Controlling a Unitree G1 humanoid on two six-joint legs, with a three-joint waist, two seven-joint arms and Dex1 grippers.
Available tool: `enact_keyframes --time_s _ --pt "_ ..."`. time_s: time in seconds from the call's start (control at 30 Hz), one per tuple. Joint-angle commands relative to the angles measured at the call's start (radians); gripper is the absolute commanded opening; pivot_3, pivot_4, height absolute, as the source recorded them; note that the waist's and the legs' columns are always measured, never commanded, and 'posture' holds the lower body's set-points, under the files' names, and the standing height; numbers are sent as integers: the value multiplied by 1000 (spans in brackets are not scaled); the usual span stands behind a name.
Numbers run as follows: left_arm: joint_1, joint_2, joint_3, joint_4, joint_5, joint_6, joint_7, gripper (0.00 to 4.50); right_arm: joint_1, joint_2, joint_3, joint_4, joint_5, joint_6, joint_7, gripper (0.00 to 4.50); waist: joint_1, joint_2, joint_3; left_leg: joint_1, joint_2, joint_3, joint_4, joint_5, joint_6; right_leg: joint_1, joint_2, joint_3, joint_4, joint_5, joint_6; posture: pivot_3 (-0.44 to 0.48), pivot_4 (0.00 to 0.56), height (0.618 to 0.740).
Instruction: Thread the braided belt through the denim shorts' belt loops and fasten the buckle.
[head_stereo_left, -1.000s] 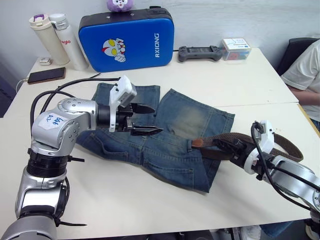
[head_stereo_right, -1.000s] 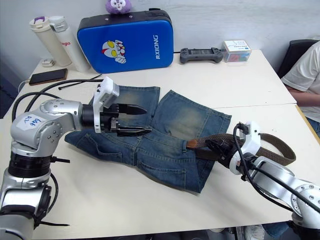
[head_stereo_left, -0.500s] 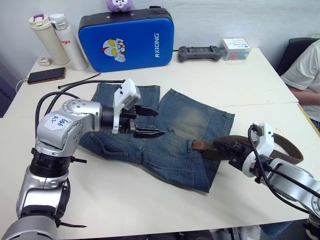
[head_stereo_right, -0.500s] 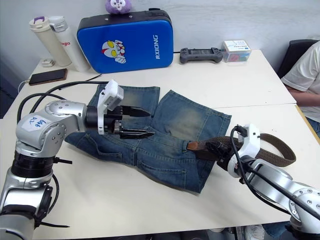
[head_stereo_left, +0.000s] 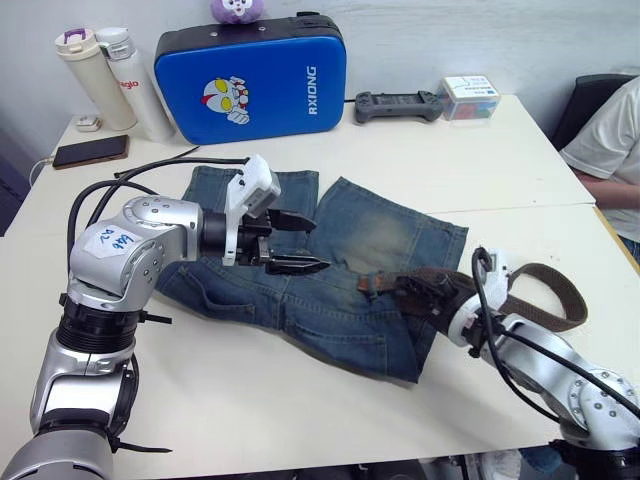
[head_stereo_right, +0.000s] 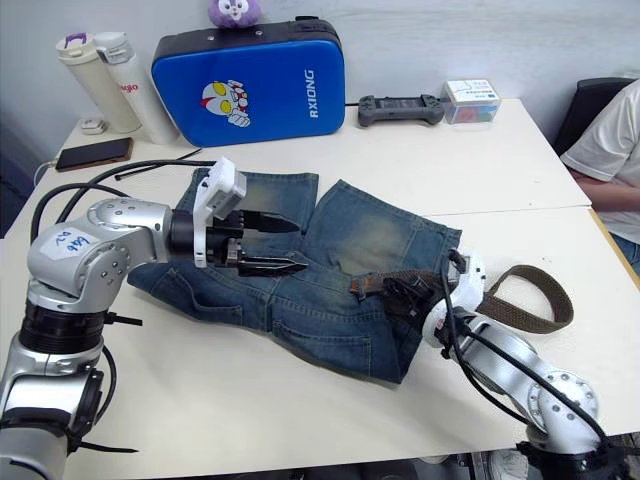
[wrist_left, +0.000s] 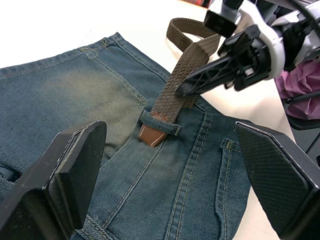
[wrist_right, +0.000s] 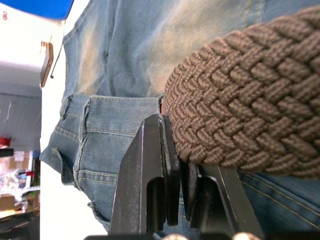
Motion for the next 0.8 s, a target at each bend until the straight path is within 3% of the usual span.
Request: enact_keyframes --time_s 0.03,0.2,0.47,0.8 --pt "-30 11 13 -36 -18 4 1 4483 -6 8 57 18 -82 49 40 0 -2 0 0 0 0 0 0 0 0 0 0 0 0 0 0 0 150 740" --pt "-39 7 6 -35 -19 10 0 4483 -22 74 89 58 -168 62 89 0 -17 0 0 0 0 0 -1 0 0 -1 1 1 1 0 0 0 150 740" --pt "-67 -11 -21 2 -13 -10 -23 4500 111 65 -32 -53 -98 25 52 3558 -15 0 0 0 0 0 -2 0 -1 -1 1 1 1 0 0 0 150 740" --pt "-125 -64 -94 96 17 -85 -86 4500 370 182 -130 -244 47 -172 -16 3558 -4 0 0 0 0 0 -1 0 -1 -1 1 2 1 0 0 0 150 740"
